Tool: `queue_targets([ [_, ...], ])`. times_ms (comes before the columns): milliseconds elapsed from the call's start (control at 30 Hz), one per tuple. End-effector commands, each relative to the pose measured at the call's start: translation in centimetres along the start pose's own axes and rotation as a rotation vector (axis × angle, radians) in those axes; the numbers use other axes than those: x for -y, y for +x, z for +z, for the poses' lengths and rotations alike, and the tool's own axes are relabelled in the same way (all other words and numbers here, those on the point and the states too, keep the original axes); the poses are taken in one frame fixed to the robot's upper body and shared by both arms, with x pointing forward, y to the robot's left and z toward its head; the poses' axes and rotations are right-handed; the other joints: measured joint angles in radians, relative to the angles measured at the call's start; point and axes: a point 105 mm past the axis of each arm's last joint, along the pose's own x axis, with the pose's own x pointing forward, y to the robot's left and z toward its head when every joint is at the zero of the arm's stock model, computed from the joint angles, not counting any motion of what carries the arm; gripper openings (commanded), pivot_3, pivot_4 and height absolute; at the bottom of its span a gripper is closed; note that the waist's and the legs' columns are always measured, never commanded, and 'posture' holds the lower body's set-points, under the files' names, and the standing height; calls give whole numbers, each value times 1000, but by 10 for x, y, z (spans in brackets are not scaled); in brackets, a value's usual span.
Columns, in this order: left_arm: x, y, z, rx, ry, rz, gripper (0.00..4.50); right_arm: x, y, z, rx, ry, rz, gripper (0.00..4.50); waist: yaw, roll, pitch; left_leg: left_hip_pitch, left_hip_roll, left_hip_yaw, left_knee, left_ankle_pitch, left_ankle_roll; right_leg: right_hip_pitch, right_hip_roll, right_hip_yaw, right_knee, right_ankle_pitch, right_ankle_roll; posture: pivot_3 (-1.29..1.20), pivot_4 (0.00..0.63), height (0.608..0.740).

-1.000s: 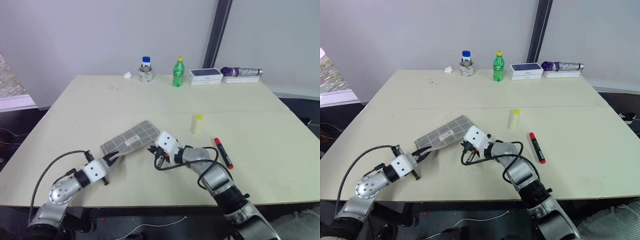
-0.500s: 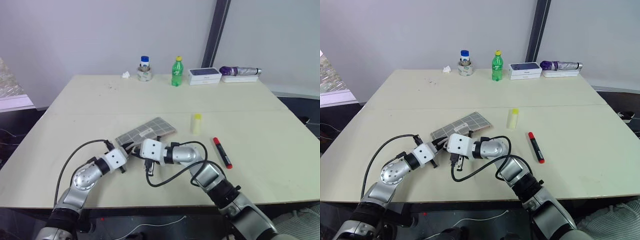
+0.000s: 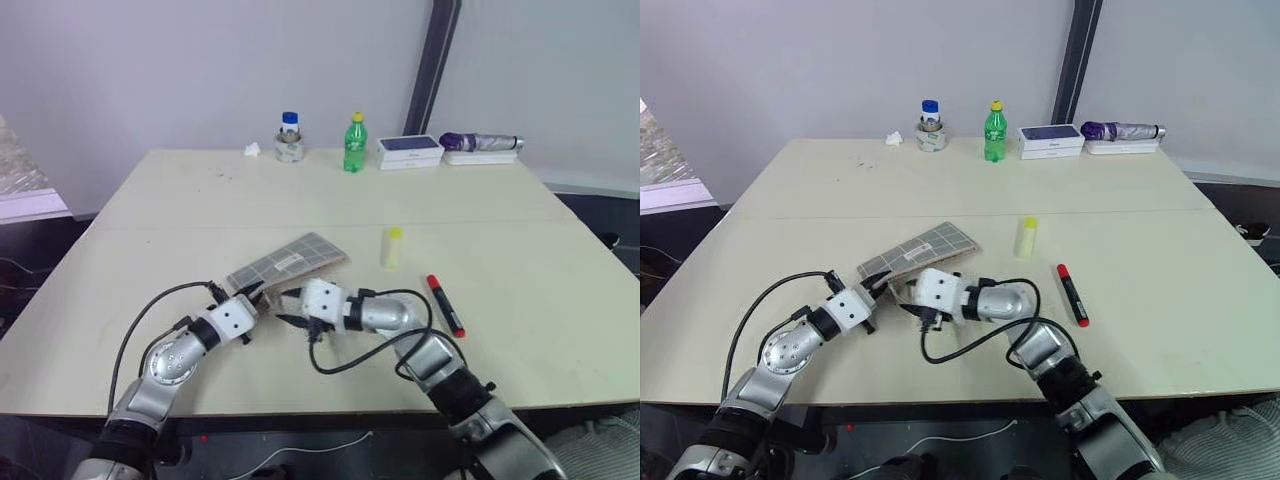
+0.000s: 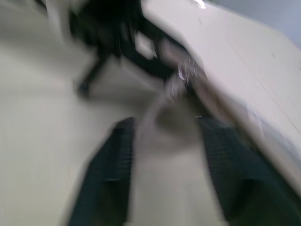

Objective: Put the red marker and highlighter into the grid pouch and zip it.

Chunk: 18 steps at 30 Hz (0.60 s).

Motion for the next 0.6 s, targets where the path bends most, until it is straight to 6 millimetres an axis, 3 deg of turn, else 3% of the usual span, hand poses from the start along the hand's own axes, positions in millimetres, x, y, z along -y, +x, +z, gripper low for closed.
queue_targets([
  [33, -17, -2, 14, 62, 56, 67, 0, 5, -18, 1, -4, -16, -58, 3979, -2, 0, 0, 0, 0, 0, 0, 0, 0, 0, 0, 0, 0, 0, 0, 0, 150, 740],
  [67, -17, -3, 14, 61, 50, 65, 0, 10, -27, -3, -17, 13, -102, 4449, -3, 0, 0, 0, 0, 0, 0, 0, 0, 1, 0, 0, 0, 0, 0, 0, 150, 740],
  [200, -13, -9, 6, 24, -11, 56, 0, 37, -69, -13, -38, 152, -350, 4449, -5, 0, 0, 0, 0, 1, -1, 0, 0, 4, 0, 0, 0, 0, 0, 0, 150, 740],
  [300, -11, -14, 2, 10, -75, 103, 0, 71, -117, -22, -22, 363, -702, 4449, -3, 0, 0, 0, 2, 0, -1, 0, 0, 5, 0, 0, 0, 0, 0, 0, 150, 740],
  [367, -11, -14, 8, 37, -85, 120, 0, 84, -136, -33, -70, 445, -866, 4449, -2, 0, 0, 0, 2, 0, -1, 0, 0, 6, 0, 0, -1, 0, 0, 0, 150, 740],
  [600, -7, -2, 13, 46, -109, 140, 0, 114, -118, -47, -157, 576, -1009, 4449, -7, 0, 0, 0, 0, 0, -1, 0, -1, 4, 0, 0, 0, 0, 0, 0, 150, 740],
])
